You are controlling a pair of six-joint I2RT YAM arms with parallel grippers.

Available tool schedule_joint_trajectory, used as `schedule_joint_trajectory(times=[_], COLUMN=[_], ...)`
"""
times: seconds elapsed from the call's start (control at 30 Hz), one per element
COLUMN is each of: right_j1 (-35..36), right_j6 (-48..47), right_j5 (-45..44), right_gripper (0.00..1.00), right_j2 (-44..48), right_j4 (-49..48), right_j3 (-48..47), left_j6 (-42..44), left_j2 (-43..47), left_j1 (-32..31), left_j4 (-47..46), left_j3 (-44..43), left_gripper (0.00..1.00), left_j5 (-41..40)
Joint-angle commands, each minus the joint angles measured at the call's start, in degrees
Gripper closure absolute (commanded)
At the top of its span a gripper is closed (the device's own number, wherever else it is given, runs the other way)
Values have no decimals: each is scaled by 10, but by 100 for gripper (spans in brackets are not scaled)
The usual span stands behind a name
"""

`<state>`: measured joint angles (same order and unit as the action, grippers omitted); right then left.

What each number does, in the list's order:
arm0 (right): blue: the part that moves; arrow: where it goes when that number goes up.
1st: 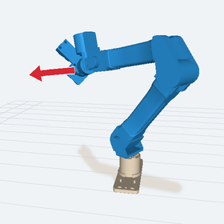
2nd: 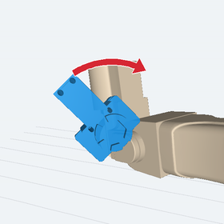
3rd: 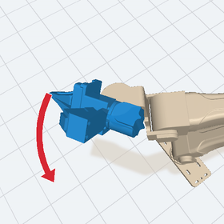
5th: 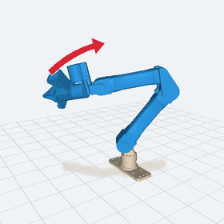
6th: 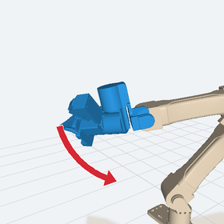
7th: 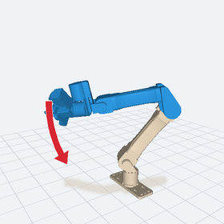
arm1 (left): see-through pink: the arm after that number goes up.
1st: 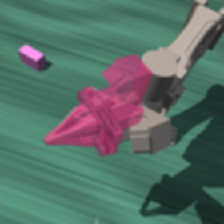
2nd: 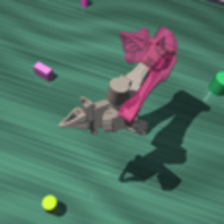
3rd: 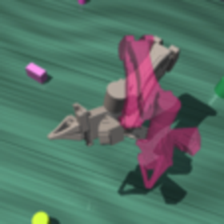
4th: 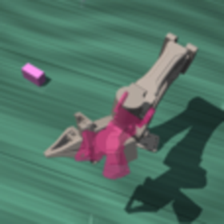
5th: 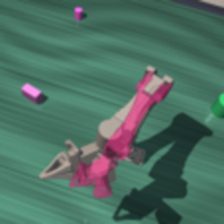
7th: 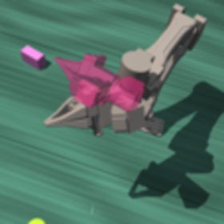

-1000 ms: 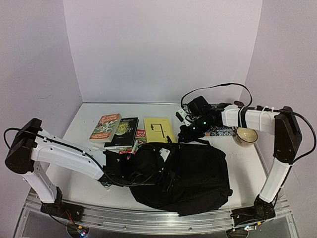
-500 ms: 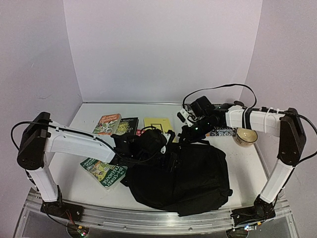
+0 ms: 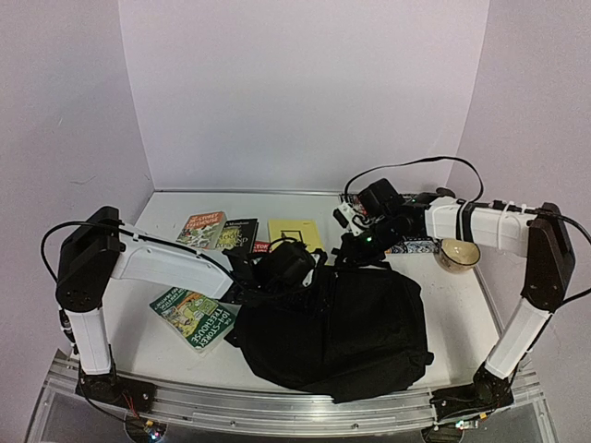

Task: Pack the student bag
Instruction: Pass from the right arm to the left

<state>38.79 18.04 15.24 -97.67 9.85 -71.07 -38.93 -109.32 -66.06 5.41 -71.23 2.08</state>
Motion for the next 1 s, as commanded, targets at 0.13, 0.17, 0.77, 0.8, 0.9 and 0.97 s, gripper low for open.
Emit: schedule_joint_trajectory(times=[0.13,0.17,0.77,0.8,0.9,0.97], right_j1=[9,11,115,120,130,137], right_j6=[36,47,140,143,150,154], right_j5=[-39,-47,-177,-186,-204,-221], right_gripper=[92,89,46,44,40,38], right_j2=[33,34,31,27,15,7], right_j4=[27,32,48,48,46,45], right_j3=[7,8,93,93,95,94], left_j6=[-2,-2,-69,-72,-77,-80], left_j2=[11,15,25,23,18,17], left_j1=[3,3,23,24,24,24], left_j4=[-19,-19,-54,-68,-78,-82], left_j3=[-7,-2,45,46,47,48], left_gripper=[100,100,100,100,100,100], left_j5=[-4,-6,-7,-4,6,8])
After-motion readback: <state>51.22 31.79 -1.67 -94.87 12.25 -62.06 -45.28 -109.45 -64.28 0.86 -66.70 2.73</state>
